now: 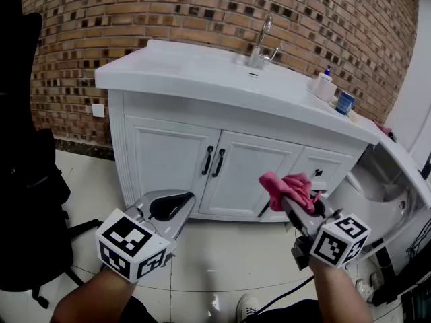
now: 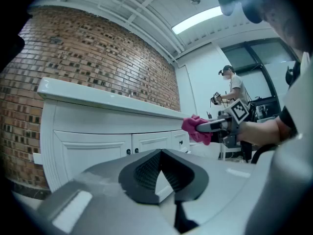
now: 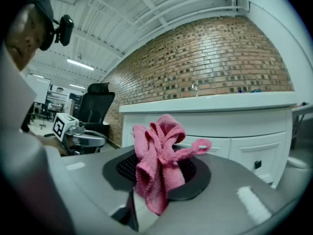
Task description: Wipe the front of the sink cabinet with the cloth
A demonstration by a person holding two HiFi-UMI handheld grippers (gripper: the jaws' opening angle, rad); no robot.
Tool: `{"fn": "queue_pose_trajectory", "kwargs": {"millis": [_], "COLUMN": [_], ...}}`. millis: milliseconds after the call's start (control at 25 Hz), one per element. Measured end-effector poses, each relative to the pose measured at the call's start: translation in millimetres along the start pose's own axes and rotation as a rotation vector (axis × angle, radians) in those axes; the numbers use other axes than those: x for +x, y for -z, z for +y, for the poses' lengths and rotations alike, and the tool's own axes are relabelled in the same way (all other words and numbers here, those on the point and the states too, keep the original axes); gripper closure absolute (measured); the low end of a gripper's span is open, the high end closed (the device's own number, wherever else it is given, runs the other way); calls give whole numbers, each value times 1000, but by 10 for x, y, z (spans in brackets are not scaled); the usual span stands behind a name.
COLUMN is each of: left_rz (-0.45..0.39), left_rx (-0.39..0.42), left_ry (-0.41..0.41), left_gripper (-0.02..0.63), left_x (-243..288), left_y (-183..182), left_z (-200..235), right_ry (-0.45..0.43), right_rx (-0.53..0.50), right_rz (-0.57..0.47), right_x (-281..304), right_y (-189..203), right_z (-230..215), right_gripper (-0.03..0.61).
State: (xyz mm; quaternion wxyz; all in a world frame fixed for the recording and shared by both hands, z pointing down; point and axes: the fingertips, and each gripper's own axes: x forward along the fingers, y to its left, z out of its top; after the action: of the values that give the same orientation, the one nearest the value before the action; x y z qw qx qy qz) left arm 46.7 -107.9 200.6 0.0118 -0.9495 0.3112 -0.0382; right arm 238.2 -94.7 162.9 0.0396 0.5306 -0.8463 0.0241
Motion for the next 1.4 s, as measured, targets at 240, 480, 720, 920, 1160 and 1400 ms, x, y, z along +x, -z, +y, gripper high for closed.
{"fn": "queue_pose_trajectory", "kwargs": {"millis": [240,480,720,920,1160,1400], "left_rz": [71,103,144,169,194,184], "left_rx": [-22,0,-28,-93,-141,-143], "left_ry": [68,76,57,69,62,78], "left_gripper": [609,609,609,609,609,609], "left_x": [112,126,228,254,306,413], "left_y": [258,343,536,718,831,805], "left_z": [-127,-176,-139,-162,-117,-210], "right_ry": [255,330,336,324,334,347], "right_rx": [-257,-311,-300,-370,-327,-307], "right_rz": [9,-4,-61,-126,-130,-155], "right_x": [205,646,1008,1016,1102,1179], "right_y": [-49,51,144,57,243,195], "right_z": [-914,-1501,-1711,-1755,-1985,-1974], "right_gripper": [443,443,443,443,443,442]}}
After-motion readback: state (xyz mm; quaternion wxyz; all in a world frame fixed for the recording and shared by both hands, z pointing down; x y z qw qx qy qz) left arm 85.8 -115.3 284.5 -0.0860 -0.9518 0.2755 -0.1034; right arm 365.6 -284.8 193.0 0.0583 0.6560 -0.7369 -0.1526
